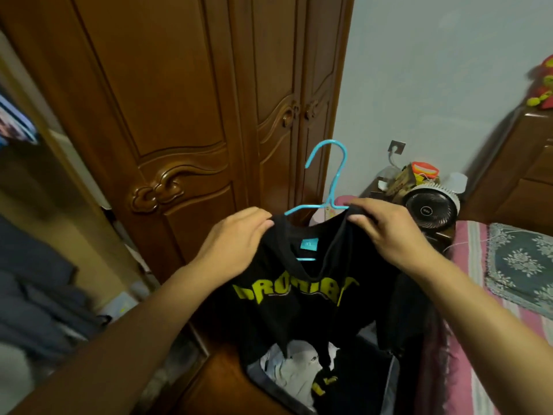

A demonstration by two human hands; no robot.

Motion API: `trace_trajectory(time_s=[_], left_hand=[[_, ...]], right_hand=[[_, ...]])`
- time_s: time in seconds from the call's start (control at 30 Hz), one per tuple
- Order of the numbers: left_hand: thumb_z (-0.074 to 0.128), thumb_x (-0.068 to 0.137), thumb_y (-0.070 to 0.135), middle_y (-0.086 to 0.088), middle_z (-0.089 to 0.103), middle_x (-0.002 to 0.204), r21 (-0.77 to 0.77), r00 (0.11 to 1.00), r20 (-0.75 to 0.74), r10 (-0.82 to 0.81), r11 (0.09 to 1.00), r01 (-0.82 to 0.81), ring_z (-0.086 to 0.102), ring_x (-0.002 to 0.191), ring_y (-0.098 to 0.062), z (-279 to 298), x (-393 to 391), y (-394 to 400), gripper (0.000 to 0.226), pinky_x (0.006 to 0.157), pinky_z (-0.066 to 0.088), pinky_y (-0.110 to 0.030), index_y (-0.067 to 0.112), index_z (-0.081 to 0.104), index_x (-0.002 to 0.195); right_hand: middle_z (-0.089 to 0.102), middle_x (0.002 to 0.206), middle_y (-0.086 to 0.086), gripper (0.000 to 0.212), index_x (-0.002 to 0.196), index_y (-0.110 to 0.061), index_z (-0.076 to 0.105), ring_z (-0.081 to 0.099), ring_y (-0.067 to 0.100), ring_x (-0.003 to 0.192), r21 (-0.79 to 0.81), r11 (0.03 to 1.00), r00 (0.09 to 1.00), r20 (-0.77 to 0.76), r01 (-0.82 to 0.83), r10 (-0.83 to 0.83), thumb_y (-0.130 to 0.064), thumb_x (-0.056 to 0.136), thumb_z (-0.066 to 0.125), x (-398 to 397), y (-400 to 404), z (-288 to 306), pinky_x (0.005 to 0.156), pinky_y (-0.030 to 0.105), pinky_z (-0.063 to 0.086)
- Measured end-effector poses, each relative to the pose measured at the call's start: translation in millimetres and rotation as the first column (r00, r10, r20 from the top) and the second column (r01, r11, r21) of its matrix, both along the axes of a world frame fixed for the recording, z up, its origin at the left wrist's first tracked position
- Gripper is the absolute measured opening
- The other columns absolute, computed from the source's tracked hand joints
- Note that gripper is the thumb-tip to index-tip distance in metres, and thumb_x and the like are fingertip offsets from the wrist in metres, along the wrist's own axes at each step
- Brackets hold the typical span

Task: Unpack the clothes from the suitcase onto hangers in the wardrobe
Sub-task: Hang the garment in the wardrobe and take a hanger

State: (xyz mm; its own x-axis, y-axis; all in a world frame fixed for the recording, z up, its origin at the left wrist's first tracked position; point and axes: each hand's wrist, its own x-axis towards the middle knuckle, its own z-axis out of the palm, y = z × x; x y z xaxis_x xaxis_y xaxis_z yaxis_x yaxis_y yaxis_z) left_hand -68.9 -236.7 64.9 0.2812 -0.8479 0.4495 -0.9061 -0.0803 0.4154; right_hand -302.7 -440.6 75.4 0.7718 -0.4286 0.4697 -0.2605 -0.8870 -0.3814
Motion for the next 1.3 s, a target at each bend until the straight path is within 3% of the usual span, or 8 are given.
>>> trace_trajectory(time_s=[0.17, 0.3, 0.63, 0.83, 1.0, 1.07, 1.2, 1.3], left_hand=[[0.046, 0.102, 0.026, 0.002, 0.064, 0.096, -0.075, 0.998, 0.042, 0.046, 0.996, -0.042, 0.061, 0.089, -0.019, -5, 41, 54, 0.027, 0.078, 0.046, -0.033, 0.011, 0.068, 0.105], [0.044, 0.103, 0.03, 0.006, 0.061, 0.095, 0.011, 0.994, 0.084, 0.068, 0.998, -0.069, 0.059, 0.089, -0.014, -9, 33, 73, 0.027, 0.076, 0.047, -0.032, 0.015, 0.067, 0.107], [0.049, 0.105, 0.024, 0.011, 0.059, 0.099, -0.053, 0.964, 0.148, 0.219, 0.975, -0.214, 0.056, 0.093, -0.005, 23, 2, 109, 0.025, 0.084, 0.042, -0.019, 0.015, 0.07, 0.116], [0.033, 0.101, 0.051, 0.005, 0.055, 0.102, -0.026, 0.774, 0.213, 0.596, 0.796, -0.605, 0.055, 0.102, -0.021, 13, 4, 173, 0.046, 0.085, 0.042, -0.033, 0.02, 0.064, 0.117], [0.041, 0.106, 0.042, 0.009, 0.059, 0.103, 0.023, 0.838, 0.131, 0.53, 0.843, -0.537, 0.057, 0.1, -0.013, 42, -28, 135, 0.028, 0.082, 0.045, -0.032, 0.024, 0.06, 0.115], [0.033, 0.106, 0.046, 0.002, 0.064, 0.09, 0.045, 0.727, 0.332, 0.601, 0.76, -0.648, 0.063, 0.087, -0.025, 53, -24, 129, 0.033, 0.067, 0.045, -0.038, 0.023, 0.056, 0.096], [0.029, 0.108, 0.048, -0.007, 0.069, 0.102, 0.13, 0.396, 0.618, 0.679, 0.408, -0.904, 0.068, 0.092, -0.034, 65, 1, 145, 0.041, 0.062, 0.04, -0.038, 0.02, 0.059, 0.114], [0.034, 0.109, 0.042, -0.01, 0.068, 0.11, 0.22, 0.368, 0.583, 0.724, 0.295, -0.93, 0.066, 0.099, -0.035, 68, 18, 139, 0.036, 0.068, 0.044, -0.04, 0.018, 0.055, 0.125]], right_hand=[[0.065, 0.087, -0.012, 0.063, 0.096, -0.022, 0.069, 0.063, 0.013, 0.083, 0.154, 0.985, 0.988, -0.141, 0.079, -0.057, -0.076, 0.089, 0.037, -42, -18, -41, 0.074, 0.028, 0.045], [0.068, 0.097, -0.009, 0.031, 0.1, -0.017, 0.072, 0.058, 0.008, 0.088, 0.119, 0.991, 0.991, -0.115, -0.059, 0.073, -0.041, 0.099, 0.052, -11, 1, -48, 0.08, 0.027, 0.042], [0.061, 0.084, -0.008, 0.03, 0.094, -0.025, 0.057, 0.061, 0.019, 0.081, -0.013, 0.917, 0.917, -0.011, -0.398, 0.398, -0.044, 0.104, 0.036, 60, 50, 0, 0.071, 0.038, 0.047], [0.064, 0.08, -0.004, 0.017, 0.089, -0.015, 0.065, 0.064, 0.021, 0.079, -0.019, 0.925, 0.911, 0.166, -0.381, 0.378, -0.019, 0.102, 0.054, 59, 10, 29, 0.069, 0.023, 0.036], [0.071, 0.088, -0.003, 0.019, 0.094, -0.019, 0.07, 0.066, 0.016, 0.084, -0.098, 0.863, 0.854, 0.124, -0.496, 0.505, -0.026, 0.101, 0.054, 70, 42, 60, 0.075, 0.035, 0.049], [0.072, 0.091, -0.008, 0.012, 0.095, -0.026, 0.07, 0.066, 0.009, 0.087, 0.016, 0.84, 0.839, 0.057, -0.542, 0.541, -0.032, 0.098, 0.06, 75, 37, 70, 0.081, 0.034, 0.05], [0.074, 0.107, -0.008, 0.034, 0.111, -0.024, 0.068, 0.068, 0.008, 0.101, 0.26, 0.733, 0.652, -0.338, -0.629, 0.679, -0.052, 0.093, 0.059, 72, 30, 65, 0.093, 0.045, 0.053], [0.067, 0.125, -0.018, 0.034, 0.133, -0.032, 0.059, 0.06, 0.004, 0.12, 0.482, 0.58, 0.597, -0.137, -0.657, 0.79, -0.02, 0.101, 0.057, 70, 53, 50, 0.107, 0.034, 0.046]])
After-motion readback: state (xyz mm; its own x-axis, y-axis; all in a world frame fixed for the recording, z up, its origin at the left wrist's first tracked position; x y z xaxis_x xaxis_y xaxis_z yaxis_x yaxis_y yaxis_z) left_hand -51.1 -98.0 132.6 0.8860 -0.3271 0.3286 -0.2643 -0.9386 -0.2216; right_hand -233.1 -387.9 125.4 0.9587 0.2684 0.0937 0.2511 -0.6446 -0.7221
